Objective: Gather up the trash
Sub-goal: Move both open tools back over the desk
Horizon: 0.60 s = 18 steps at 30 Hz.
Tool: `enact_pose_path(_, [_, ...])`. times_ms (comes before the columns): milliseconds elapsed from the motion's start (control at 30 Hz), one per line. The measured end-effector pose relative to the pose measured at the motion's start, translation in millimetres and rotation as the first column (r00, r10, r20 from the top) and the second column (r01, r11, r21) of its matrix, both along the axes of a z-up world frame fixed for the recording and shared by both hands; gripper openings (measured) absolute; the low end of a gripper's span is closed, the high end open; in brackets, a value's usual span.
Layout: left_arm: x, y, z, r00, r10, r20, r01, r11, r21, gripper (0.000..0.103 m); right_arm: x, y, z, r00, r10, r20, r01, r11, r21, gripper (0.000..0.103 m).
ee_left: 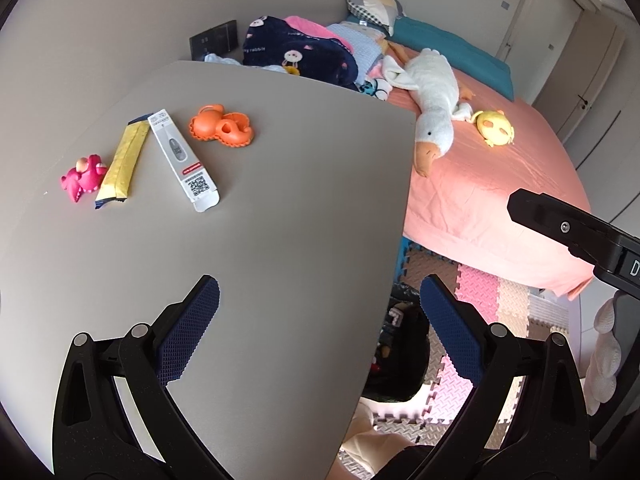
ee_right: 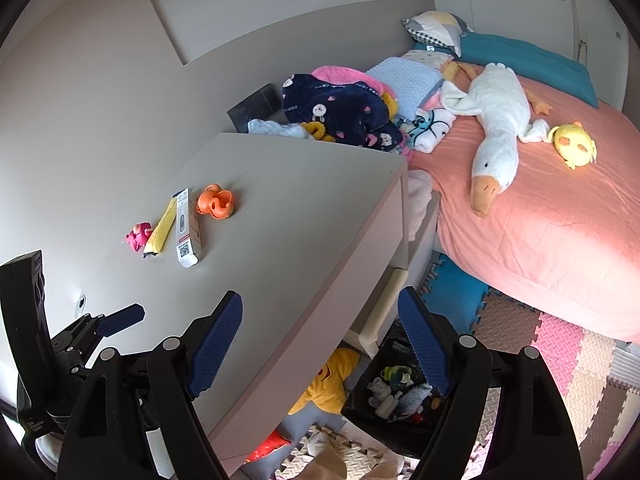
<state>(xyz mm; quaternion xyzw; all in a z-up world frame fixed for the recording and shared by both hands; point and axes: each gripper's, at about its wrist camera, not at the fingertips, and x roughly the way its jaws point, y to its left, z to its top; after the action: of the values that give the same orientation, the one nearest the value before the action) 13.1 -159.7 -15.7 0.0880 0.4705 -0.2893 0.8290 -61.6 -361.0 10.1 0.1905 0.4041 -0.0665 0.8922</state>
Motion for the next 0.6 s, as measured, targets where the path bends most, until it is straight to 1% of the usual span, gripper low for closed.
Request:
enact_pose_path(267, [16,38,-4,0.995,0.101,-0.005,-0.101,0.995,0.001,0.097,32,27,-4,0.997,0.074,-0.008,-0.074,0.997,-0.016,0.080])
enact_pose_path(600, [46,81,-10,0.978,0.209,-0.018,-0.209,0.978,0.011,0.097,75,59,-9,0.987,0.157,-0.026,-0.158,0.987,-0.023,0.080])
